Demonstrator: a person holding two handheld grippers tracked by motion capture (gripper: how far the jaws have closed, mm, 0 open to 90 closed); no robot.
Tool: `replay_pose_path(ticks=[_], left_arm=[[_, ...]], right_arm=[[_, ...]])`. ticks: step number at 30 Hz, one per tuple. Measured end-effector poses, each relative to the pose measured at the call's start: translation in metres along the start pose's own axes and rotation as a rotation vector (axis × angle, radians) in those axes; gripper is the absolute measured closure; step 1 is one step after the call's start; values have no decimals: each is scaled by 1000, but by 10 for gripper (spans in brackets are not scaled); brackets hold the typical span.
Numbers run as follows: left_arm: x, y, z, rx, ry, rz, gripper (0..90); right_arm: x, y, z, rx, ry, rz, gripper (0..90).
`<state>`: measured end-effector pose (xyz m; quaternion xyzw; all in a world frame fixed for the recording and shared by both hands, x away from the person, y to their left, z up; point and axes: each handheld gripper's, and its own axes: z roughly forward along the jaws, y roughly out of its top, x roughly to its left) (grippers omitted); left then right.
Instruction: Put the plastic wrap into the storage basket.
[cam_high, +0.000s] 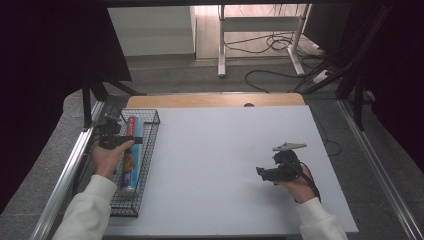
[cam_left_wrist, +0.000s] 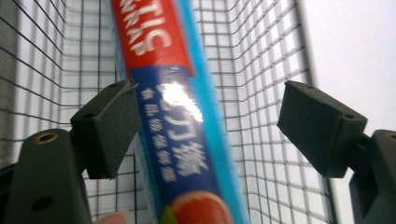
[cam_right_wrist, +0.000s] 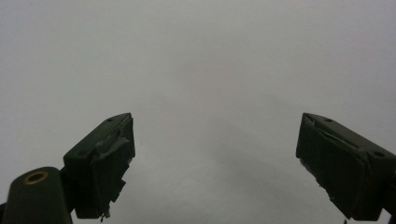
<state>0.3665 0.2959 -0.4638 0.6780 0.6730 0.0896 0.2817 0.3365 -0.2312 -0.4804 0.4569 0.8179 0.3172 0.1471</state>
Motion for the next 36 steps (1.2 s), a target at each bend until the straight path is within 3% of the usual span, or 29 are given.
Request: replay_pose_path(ticks=[2, 5, 9, 11, 15, 18, 21, 24, 27, 29, 34, 36], left_arm=[[-7, -6, -9, -10, -11, 47, 202], [-18, -20, -22, -35, 14, 137, 200], [-28, -43, -43, -99, -21, 205, 206], [-33, -57, -59, -134, -54, 245, 216], [-45, -81, -75, -126, -151, 312, 212], [-58, -97, -80, -134, -220, 345, 212], [-74, -105, -76, -120, -252, 383, 208], [-88, -105, -67, -114, -263, 402, 206], [-97, -100, -54, -110, -269, 390, 206], [-101, -97, -46, -108, -250, 391, 205], [-108, -95, -35, -116, -252, 369, 203], [-109, -96, -33, -103, -248, 383, 199]], right_arm=[[1, -1, 2, 3, 6, -12, 119], [3, -1, 3, 7, 12, -24, 118], [5, -2, 3, 13, 8, -31, 118], [6, -3, 2, 10, 4, -33, 119], [10, -3, 0, 6, 2, -45, 118], [13, -3, -1, 1, 6, -58, 117], [14, -4, -2, -6, 16, -69, 116], [16, -7, -4, -17, 38, -92, 116], [16, -10, -6, -23, 75, -94, 116], [16, -11, -6, -28, 82, -95, 116], [18, -12, -10, -46, 102, -101, 116], [18, -12, -10, -50, 105, -108, 116]])
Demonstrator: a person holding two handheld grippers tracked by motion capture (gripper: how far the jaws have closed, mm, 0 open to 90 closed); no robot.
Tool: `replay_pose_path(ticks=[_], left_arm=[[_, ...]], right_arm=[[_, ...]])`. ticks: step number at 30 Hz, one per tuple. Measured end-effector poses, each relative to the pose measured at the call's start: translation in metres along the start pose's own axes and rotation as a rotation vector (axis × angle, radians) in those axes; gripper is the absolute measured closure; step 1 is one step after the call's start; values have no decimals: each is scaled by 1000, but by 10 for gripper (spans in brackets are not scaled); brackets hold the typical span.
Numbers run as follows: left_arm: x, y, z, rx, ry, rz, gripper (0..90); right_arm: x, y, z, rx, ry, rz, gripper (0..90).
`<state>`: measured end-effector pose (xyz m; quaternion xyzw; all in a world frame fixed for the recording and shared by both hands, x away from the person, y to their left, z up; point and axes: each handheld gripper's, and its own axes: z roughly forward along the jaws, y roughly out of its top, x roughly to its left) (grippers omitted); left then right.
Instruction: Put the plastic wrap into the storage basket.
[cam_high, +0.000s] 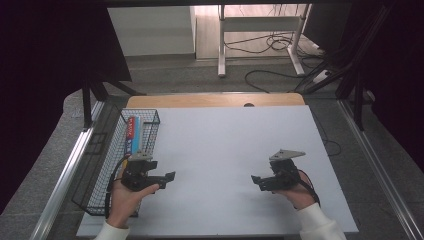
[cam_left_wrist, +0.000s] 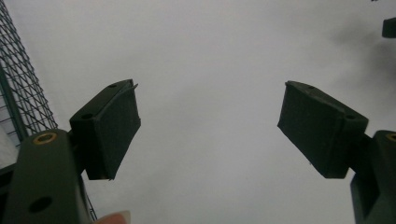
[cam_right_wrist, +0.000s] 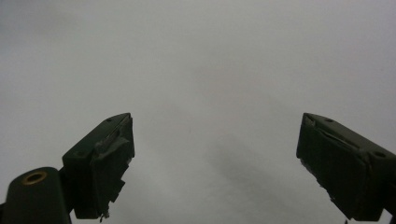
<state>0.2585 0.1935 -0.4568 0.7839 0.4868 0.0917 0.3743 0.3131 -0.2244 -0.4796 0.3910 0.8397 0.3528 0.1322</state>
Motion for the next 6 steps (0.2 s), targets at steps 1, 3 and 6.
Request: replay_pose_path(ticks=[1, 3, 6], left_arm=[[0, -1, 0, -2, 7, -3, 199], [-2, -2, 1, 2, 14, 2, 197], [-3, -4, 2, 5, 4, 7, 191]], right_arm=[[0, 0, 0, -1, 0, 0, 116], [1, 0, 0, 0, -1, -2, 116], [2, 0, 0, -6, -5, -1, 114]])
